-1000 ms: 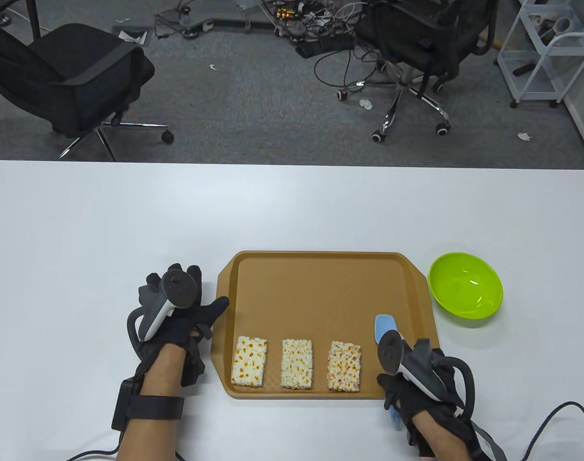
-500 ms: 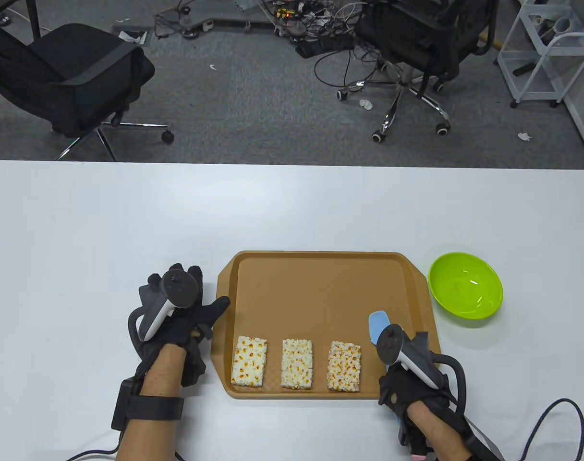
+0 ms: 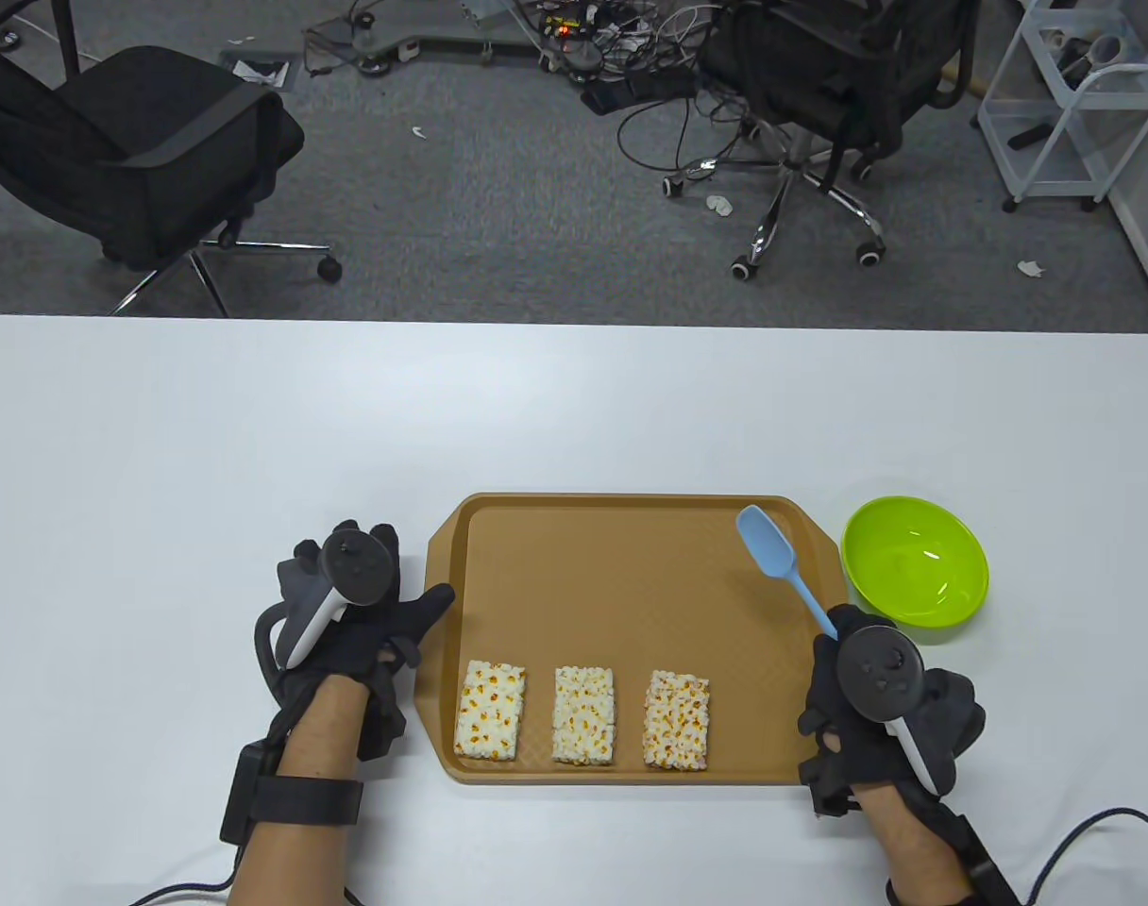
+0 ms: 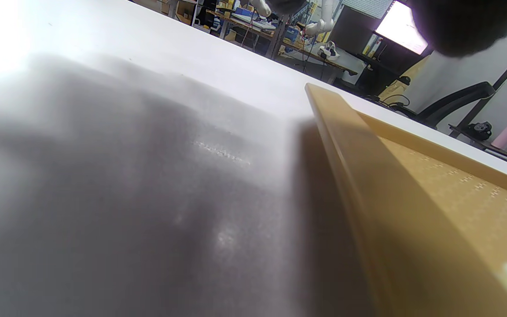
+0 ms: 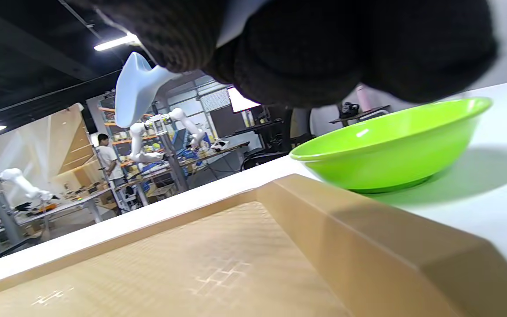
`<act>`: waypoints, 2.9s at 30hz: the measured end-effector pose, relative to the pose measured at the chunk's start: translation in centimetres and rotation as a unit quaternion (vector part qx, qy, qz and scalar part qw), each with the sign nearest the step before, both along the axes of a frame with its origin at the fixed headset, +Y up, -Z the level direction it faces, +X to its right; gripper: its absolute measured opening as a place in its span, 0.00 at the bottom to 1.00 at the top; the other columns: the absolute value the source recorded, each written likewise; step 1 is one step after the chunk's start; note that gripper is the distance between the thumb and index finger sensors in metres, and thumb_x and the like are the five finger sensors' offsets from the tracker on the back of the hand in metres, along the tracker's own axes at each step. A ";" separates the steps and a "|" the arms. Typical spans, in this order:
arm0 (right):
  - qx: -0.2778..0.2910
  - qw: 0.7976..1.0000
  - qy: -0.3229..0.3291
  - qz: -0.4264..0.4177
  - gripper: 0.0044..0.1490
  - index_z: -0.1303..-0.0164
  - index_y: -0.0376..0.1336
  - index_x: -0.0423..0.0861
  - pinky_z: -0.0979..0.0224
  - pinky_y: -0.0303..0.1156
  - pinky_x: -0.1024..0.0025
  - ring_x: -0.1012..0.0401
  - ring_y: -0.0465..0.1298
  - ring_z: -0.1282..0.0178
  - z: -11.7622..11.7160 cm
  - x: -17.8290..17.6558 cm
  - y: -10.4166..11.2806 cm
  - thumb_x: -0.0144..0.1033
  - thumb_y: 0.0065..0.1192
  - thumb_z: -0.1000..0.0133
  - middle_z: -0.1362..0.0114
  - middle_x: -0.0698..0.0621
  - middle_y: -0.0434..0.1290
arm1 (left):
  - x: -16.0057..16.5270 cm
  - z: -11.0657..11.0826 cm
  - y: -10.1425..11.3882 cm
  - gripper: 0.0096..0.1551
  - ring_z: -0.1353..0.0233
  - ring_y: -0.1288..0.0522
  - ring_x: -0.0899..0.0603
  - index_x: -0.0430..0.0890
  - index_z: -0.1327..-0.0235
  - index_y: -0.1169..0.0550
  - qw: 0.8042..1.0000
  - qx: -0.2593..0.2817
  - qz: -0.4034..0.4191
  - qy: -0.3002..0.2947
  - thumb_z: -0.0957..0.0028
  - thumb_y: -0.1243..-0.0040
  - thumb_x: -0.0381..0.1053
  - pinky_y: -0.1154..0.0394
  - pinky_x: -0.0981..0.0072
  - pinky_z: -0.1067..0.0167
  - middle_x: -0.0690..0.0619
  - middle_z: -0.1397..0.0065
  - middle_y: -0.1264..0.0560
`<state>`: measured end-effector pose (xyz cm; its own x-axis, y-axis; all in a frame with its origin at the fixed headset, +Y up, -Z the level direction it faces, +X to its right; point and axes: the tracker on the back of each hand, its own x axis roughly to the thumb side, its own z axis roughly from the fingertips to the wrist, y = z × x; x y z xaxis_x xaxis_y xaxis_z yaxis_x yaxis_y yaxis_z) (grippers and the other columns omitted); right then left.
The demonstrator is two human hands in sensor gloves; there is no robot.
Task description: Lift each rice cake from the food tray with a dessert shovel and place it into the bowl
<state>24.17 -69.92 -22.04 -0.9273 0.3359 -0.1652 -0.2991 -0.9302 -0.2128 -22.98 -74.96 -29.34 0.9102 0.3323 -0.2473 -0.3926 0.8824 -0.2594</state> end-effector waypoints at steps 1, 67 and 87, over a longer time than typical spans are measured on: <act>0.000 1.000 0.005 -0.002 0.29 0.41 0.61 0.48 0.56 0.81 0.58 0.59 0.80 0.63 0.0 -0.1 -0.1 0.41 0.56 0.53 0.38 0.45 0.70 | -0.2 0.0 0.1 0.58 0.20 0.68 0.27 0.55 0.22 0.53 1.000 0.004 0.005 0.002 0.57 0.45 0.78 0.65 0.27 0.28 0.47 0.13 0.63; -0.352 0.892 0.258 -0.119 0.29 0.48 0.72 0.45 0.69 0.83 0.61 0.61 0.83 0.76 -3.1 0.5 -5.7 0.44 0.65 0.56 0.50 0.45 0.81 | 2.8 0.2 -1.6 0.42 0.68 0.07 0.42 0.38 0.30 0.37 0.990 -0.135 0.018 0.047 0.47 0.40 0.62 0.12 0.55 0.77 0.43 0.58 0.13; -0.357 0.874 0.279 -0.175 0.29 0.49 0.71 0.44 0.73 0.82 0.64 0.64 0.80 0.80 -2.7 -2.5 -7.0 0.45 0.59 0.55 0.53 0.46 0.80 | 2.9 0.2 -1.6 0.42 0.68 0.07 0.42 0.38 0.30 0.37 0.990 -0.135 0.021 0.048 0.47 0.40 0.62 0.12 0.55 0.76 0.43 0.58 0.13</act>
<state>21.67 -76.88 -24.74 -0.7918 0.6108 -0.0040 -0.4641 -0.5973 0.6541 -20.11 -76.57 -29.10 0.8649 0.2802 -0.4165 -0.4621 0.7685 -0.4426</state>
